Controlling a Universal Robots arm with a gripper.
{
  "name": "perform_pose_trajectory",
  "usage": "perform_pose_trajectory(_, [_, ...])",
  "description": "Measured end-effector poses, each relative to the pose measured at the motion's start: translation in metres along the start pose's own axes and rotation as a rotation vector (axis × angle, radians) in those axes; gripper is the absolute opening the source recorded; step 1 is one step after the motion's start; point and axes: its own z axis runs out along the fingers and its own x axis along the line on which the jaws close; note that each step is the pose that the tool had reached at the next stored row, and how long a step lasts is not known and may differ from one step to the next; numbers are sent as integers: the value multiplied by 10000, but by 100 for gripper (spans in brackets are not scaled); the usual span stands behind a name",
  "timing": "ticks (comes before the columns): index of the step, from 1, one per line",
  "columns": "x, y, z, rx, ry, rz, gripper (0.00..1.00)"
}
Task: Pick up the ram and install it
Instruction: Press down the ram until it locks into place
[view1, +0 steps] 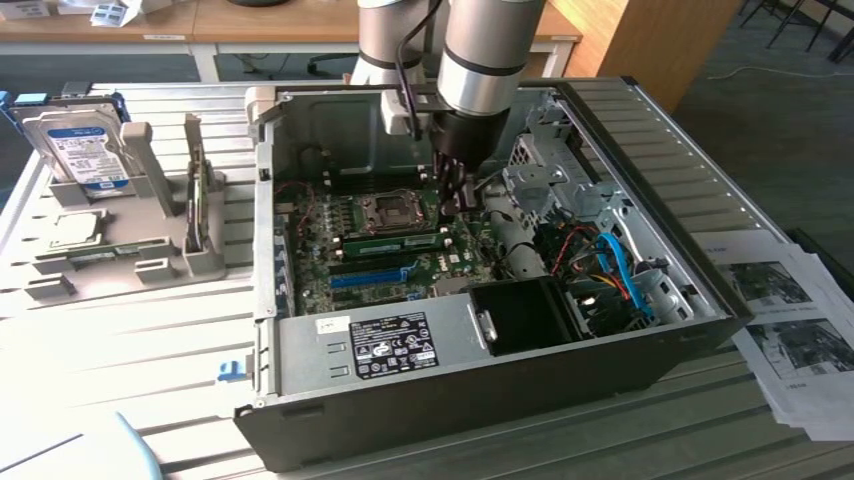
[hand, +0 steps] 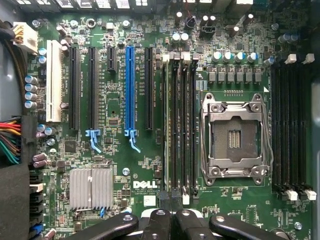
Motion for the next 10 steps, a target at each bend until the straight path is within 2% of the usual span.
perform_pose_trajectory(10, [1, -1, 57, 0, 1, 10, 9])
